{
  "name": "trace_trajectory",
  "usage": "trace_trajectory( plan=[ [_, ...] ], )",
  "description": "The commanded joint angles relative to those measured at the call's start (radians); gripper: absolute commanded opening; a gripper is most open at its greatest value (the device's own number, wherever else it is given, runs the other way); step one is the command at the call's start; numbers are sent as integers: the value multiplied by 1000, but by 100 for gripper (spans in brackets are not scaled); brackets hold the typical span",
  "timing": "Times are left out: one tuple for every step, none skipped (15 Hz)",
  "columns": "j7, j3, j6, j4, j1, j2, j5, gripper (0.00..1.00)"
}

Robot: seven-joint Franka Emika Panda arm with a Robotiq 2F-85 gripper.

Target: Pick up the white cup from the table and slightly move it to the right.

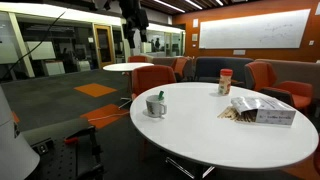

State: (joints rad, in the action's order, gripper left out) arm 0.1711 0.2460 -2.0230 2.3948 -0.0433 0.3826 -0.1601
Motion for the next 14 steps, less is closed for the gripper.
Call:
trace_trajectory(
  plan=[
    [8,-23,4,-2,-26,-3,-10,100],
    [8,-24,4,-2,-26,-3,-10,100],
    [8,-24,4,-2,-26,-3,-10,100],
    [8,-24,4,-2,-26,-3,-10,100],
    [8,-24,4,-2,-26,-3,-10,100],
    [8,-24,4,-2,-26,-3,-10,100],
    [-4,-31,-4,-4,-28,-13,3,100],
    [-31,-49,-24,-4,-36,-25,33,100],
    [-51,-63,-36,-4,-42,-37,54,100],
    [-49,-77,-45,-3,-40,-53,78,100],
    [-54,-93,-57,-1,-41,-68,104,100],
    [-84,-117,-84,5,-41,-90,143,100],
    [-126,-139,-119,11,-44,-113,182,100],
    [-162,-149,-148,14,-43,-139,198,100]
  ],
)
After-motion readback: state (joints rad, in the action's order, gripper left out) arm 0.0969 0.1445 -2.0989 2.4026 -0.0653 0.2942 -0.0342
